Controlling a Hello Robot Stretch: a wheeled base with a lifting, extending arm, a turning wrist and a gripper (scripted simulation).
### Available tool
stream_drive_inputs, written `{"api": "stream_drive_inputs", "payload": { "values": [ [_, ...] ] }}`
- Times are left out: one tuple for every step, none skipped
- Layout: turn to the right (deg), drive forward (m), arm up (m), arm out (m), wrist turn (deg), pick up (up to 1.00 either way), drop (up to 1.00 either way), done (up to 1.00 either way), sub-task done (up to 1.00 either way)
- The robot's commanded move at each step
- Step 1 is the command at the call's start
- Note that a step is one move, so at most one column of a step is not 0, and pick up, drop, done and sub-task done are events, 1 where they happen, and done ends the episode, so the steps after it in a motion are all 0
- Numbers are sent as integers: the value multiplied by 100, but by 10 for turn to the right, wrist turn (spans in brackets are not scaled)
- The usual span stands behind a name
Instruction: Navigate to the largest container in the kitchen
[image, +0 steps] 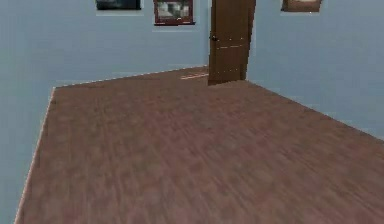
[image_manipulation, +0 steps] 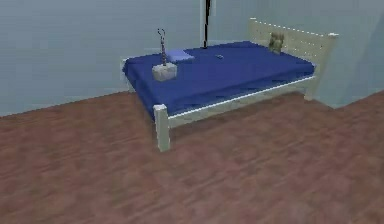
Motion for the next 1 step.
{"api": "stream_drive_inputs", "payload": {
  "values": [
    [-30,0,0,0,0,0,0,0,0]
  ]
}}
